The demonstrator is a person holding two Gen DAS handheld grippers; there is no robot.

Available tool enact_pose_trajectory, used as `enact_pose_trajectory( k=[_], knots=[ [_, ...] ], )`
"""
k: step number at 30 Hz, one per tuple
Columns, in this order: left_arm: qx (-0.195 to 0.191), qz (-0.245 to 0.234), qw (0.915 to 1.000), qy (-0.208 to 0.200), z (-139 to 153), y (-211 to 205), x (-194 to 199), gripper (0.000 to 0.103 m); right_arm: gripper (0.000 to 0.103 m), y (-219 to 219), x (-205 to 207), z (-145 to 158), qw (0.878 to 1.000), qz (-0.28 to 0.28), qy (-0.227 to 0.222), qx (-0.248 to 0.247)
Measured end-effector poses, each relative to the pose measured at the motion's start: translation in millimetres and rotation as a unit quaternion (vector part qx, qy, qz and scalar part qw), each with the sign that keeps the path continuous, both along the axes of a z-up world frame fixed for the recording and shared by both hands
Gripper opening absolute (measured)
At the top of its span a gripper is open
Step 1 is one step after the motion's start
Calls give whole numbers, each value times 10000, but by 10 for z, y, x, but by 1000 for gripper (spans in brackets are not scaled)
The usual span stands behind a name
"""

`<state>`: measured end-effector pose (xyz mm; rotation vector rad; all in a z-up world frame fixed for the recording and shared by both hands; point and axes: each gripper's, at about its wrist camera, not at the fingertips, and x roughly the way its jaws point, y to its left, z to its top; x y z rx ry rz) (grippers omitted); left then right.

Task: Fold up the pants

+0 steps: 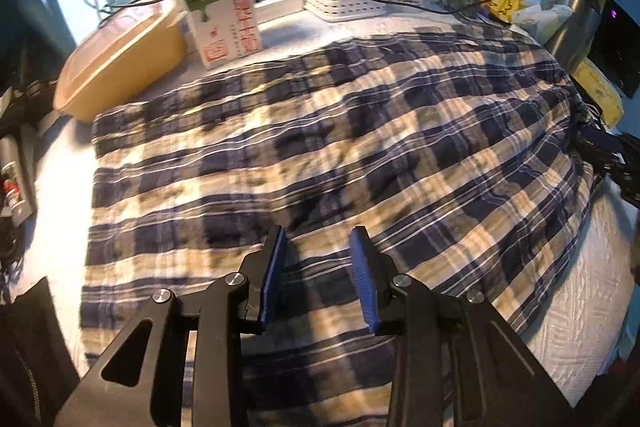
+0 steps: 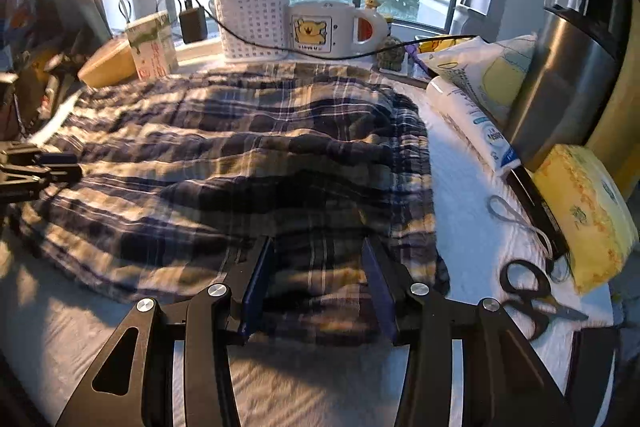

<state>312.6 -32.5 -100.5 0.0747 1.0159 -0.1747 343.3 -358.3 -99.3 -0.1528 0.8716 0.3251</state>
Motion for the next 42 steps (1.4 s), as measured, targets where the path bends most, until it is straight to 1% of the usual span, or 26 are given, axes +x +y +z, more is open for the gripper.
enact_pose_trajectory(
  k=[2,5,6,8,13,17,20,22,24,25,28,32,35,37,42],
  knots=[
    [-62,49,9999,-82,42,56,-37,33,48,-83,-86,85,9997,-63,-60,209],
    [-151,151,9994,-284,146,174,-132,33,48,-179,-195,171,9991,-176,-86,368],
    [-188,192,9991,-341,179,211,-163,33,48,-209,-229,198,9990,-224,-96,385],
    [-268,271,9984,-428,224,274,-212,33,48,-262,-275,225,9988,-434,-115,201],
    [-328,383,9971,-564,270,367,-339,33,48,-417,-340,227,9962,-803,16,335],
    [-326,450,9968,-572,254,438,-442,33,48,-480,-364,189,9938,-1005,134,465],
    [-365,555,9962,-569,245,525,-519,33,49,-511,-354,149,9900,-1148,317,756],
    [-388,639,9955,-579,248,603,-567,33,55,-516,-351,139,9879,-1212,412,873],
    [-395,750,9946,-596,250,694,-606,33,70,-503,-354,139,9858,-1218,500,1045],
    [-389,801,9942,-610,254,739,-623,33,72,-488,-358,143,9848,-1190,532,1152],
    [-368,940,9928,-648,260,857,-659,33,72,-408,-350,134,9831,-1026,645,1374],
    [-354,1089,9912,-659,255,975,-682,33,72,-273,-294,35,9803,-888,826,1558],
    [-332,1131,9908,-663,252,1018,-696,33,72,-244,-204,-77,9733,-1001,966,1823],
    [-315,1165,9904,-669,254,1044,-705,33,72,-270,-149,-81,9694,-1113,894,1997],
    [-271,1287,9892,-645,255,1086,-688,34,70,-433,38,-137,9490,-1446,797,2684]
  ],
)
